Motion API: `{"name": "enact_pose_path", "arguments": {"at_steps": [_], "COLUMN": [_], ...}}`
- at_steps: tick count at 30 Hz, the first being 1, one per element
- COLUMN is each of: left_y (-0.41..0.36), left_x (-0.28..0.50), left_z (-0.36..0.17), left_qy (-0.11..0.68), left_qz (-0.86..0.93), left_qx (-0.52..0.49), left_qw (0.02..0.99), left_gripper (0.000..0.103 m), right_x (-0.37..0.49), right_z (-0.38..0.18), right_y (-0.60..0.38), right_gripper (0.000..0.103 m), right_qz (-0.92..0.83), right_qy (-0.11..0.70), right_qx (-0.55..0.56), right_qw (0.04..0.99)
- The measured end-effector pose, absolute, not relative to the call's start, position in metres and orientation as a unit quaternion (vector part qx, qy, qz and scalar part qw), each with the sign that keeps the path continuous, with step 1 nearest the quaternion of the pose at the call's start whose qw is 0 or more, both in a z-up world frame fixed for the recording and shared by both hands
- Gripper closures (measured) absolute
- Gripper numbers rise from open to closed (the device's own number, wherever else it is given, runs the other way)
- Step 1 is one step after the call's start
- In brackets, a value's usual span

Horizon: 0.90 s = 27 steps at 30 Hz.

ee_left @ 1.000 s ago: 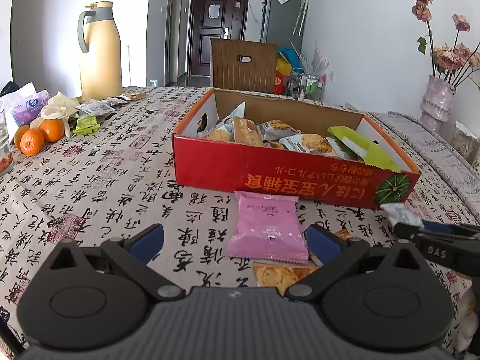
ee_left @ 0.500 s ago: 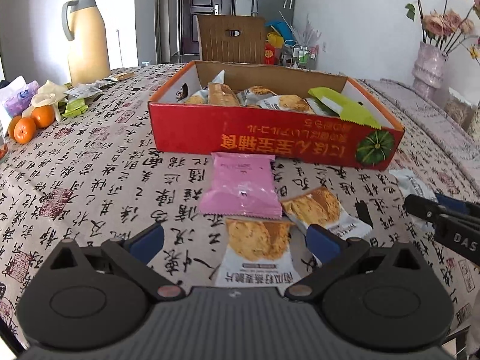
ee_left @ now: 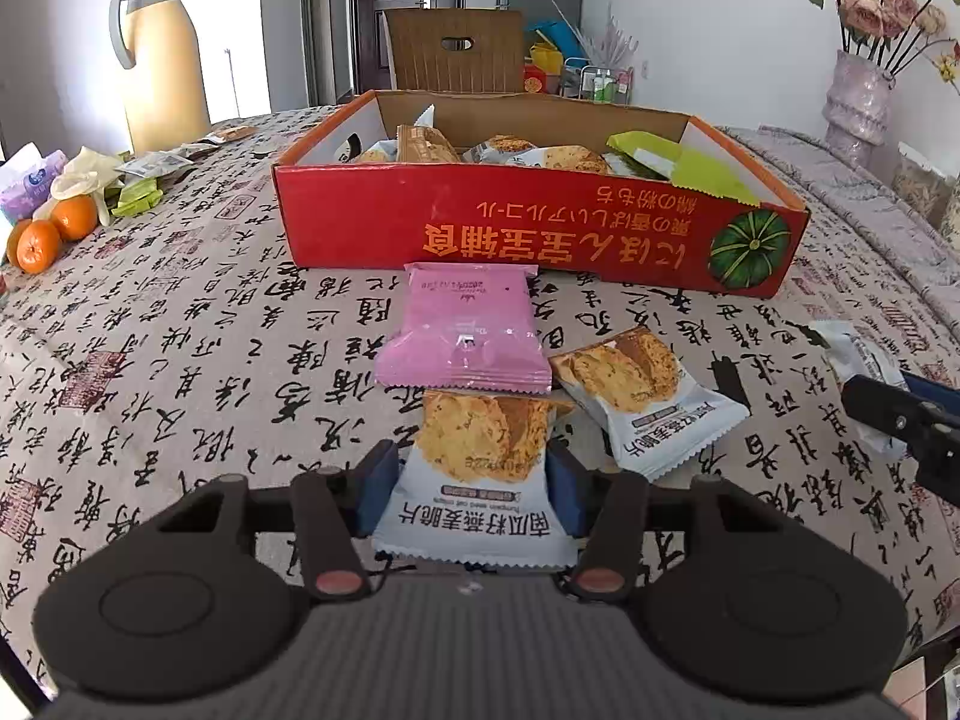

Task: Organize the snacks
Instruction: 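Grasp a white packet with the right tool while the left tool grasps a white-labelled cookie pack, then carry the white packet and cookie pack toward the box with both tools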

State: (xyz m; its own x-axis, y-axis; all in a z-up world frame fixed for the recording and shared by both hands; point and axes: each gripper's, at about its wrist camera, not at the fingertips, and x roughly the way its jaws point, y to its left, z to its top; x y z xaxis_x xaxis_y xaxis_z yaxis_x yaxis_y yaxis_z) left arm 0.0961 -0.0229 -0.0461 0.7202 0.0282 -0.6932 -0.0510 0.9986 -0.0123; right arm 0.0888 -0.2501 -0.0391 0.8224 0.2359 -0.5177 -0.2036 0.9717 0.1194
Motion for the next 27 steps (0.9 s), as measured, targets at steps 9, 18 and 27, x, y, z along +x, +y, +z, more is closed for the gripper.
{"name": "enact_pose_path", "arguments": {"at_steps": [9,18,27], "left_y": [-0.017,-0.011,-0.003], "left_x": [0.087,0.076,0.072], "left_z": [-0.041,-0.026,0.003], "left_qy": [0.355,0.325,0.278], "left_qz": [0.008,-0.002,-0.005], "left_qx": [-0.021,-0.025,-0.028], "left_qw": [0.935,0.945,0.96], "left_gripper": [0.06,0.061,0.061], "right_x": [0.083,0.08,0.083], "right_z": [-0.037,-0.031,-0.019], "right_y": [-0.245,-0.241,-0.235], "right_gripper": [0.064,0.064,0.064], "right_qz": [0.119,0.12,0.125], "right_qy": [0.274,0.268,0.25], "right_qx": [0.022,0.016,0.006], "right_qw": [0.954,0.956,0.96]}}
